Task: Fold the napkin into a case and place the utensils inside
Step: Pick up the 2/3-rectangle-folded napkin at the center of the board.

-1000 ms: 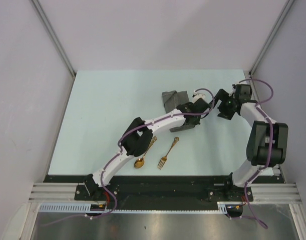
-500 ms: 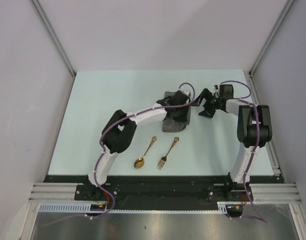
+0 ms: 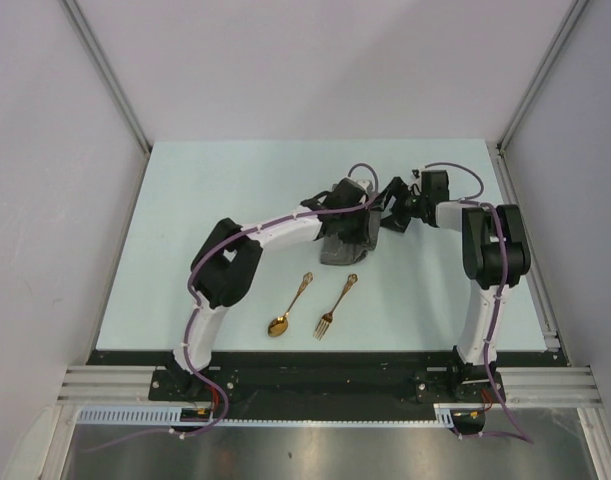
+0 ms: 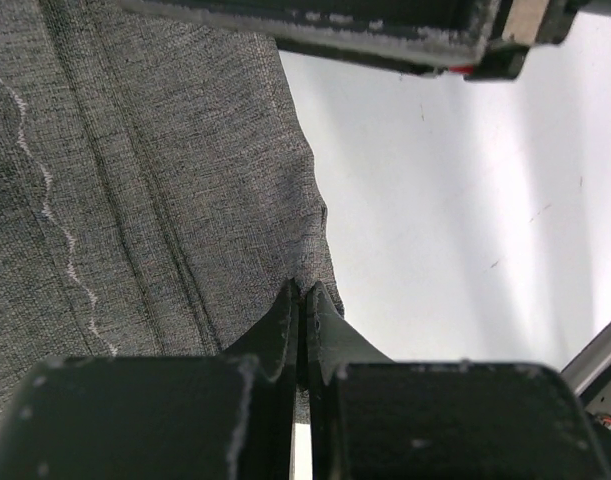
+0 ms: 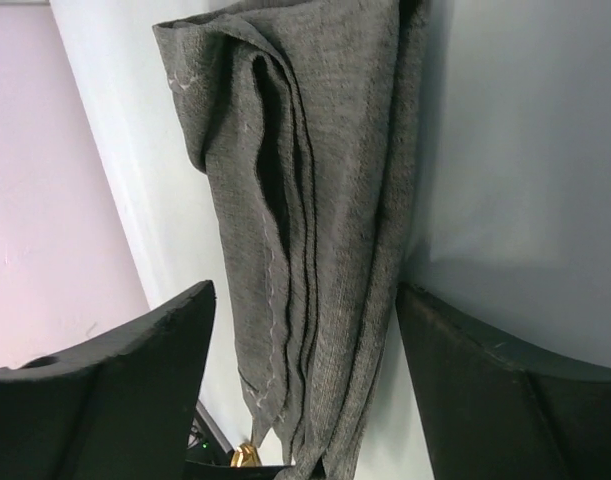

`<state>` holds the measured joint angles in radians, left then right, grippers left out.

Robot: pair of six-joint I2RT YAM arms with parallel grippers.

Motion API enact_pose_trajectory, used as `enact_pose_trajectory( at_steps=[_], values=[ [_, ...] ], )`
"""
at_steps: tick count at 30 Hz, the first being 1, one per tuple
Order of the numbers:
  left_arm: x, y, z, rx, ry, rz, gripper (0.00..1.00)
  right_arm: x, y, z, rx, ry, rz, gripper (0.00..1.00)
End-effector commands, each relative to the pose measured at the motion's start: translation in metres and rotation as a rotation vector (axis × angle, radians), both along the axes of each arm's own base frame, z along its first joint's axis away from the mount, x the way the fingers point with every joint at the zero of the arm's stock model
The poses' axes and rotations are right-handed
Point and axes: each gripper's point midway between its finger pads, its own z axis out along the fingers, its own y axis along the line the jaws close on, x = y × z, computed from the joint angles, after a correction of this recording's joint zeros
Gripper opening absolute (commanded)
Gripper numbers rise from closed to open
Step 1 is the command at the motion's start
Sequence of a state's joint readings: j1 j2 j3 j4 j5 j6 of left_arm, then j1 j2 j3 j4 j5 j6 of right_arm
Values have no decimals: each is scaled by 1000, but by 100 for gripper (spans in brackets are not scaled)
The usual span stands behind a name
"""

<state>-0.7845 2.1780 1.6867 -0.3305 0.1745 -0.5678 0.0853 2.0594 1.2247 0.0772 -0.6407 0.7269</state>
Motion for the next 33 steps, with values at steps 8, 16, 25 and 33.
enact_pose_trajectory(
  at_steps=[8,16,25,33],
  values=[
    [-11,-7,37,-136,-2,-44,0,34,-7,-10,-23,-67,-36,47],
    [-8,-13,72,-284,-53,-124,49,36,-5,-6,-43,-80,-28,22],
    [106,27,74,-306,-126,93,23,40,-4,8,-104,-102,-20,18],
    [169,48,17,-278,-65,229,4,35,7,13,-183,-67,-8,16]
  ],
)
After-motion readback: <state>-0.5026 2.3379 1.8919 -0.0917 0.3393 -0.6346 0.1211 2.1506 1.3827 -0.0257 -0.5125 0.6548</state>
